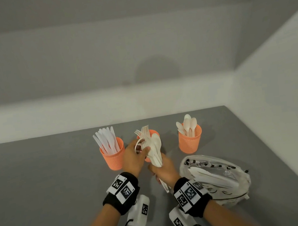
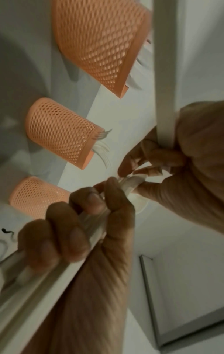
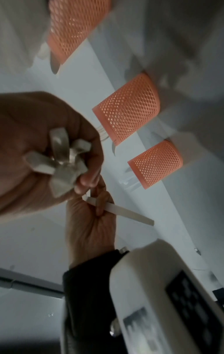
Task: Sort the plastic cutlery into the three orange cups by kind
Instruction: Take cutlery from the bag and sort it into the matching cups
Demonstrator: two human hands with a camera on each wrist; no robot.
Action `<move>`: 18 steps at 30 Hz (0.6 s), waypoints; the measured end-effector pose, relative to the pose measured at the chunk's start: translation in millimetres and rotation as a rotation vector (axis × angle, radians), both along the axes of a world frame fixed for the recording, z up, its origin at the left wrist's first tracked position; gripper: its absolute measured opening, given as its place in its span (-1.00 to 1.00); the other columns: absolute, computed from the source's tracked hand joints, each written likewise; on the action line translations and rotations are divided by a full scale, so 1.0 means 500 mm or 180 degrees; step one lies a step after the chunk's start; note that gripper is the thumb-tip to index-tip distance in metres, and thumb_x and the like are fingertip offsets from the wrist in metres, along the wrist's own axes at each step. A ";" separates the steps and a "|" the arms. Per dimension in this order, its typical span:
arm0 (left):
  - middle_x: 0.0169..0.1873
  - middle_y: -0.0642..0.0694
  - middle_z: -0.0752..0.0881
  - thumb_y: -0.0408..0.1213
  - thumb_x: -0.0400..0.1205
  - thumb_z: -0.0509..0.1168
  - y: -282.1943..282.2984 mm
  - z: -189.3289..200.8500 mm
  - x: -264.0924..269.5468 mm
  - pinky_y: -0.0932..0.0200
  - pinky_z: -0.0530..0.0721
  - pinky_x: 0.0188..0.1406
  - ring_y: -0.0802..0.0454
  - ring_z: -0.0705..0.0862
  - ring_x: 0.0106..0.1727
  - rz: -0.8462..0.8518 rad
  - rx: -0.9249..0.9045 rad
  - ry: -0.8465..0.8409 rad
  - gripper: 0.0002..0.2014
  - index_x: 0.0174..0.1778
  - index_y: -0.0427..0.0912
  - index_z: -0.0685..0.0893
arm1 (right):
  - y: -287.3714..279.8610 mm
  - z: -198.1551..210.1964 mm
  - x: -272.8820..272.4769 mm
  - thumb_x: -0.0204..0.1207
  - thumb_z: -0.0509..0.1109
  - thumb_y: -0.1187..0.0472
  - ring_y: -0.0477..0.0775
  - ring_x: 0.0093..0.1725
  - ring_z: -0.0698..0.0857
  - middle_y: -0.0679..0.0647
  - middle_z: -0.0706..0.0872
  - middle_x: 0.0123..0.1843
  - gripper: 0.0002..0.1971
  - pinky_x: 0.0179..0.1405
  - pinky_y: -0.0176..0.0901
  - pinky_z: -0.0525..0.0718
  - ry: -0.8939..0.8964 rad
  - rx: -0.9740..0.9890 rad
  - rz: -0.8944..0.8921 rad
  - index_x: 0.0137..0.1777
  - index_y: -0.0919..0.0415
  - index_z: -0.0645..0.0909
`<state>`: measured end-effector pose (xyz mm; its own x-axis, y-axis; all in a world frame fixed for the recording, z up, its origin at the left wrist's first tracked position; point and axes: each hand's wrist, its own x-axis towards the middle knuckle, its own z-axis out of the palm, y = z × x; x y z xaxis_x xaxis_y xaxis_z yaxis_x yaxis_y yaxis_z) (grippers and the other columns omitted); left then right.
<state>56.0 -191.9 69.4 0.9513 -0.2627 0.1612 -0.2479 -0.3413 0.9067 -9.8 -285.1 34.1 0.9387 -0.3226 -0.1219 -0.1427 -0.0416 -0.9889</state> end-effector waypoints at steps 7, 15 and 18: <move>-0.01 -0.14 0.64 -0.25 0.55 0.36 0.005 0.009 0.003 0.16 0.56 -0.08 -0.04 0.63 -0.10 0.0096 0.0658 -0.0629 -0.75 0.14 -0.14 0.69 | 0.006 -0.022 0.021 0.18 0.31 0.13 -0.19 -0.49 0.49 -0.13 0.56 -0.43 -0.78 -0.47 -0.30 0.41 -0.0049 -0.0309 -0.0195 -0.14 -0.06 0.53; 0.08 -0.13 0.54 -0.18 0.51 0.40 0.015 0.012 -0.001 0.20 0.49 -0.10 -0.01 0.56 -0.09 0.0112 0.1007 -0.0719 -0.65 0.20 -0.18 0.62 | -0.006 -0.023 0.021 0.31 0.42 0.33 0.00 -0.55 0.57 0.03 0.62 -0.49 -0.84 -0.63 -0.24 0.46 0.0136 -0.0074 -0.0230 -0.10 0.19 0.62; -0.01 -0.12 0.57 -0.23 0.51 0.40 0.015 0.012 0.007 0.20 0.46 -0.16 0.01 0.53 -0.16 0.0116 0.1073 -0.0728 -0.74 0.07 -0.23 0.63 | -0.004 -0.031 0.022 0.28 0.45 0.26 0.02 -0.55 0.55 0.04 0.61 -0.50 -0.80 -0.61 -0.22 0.46 0.0207 -0.0076 -0.0216 -0.08 0.24 0.64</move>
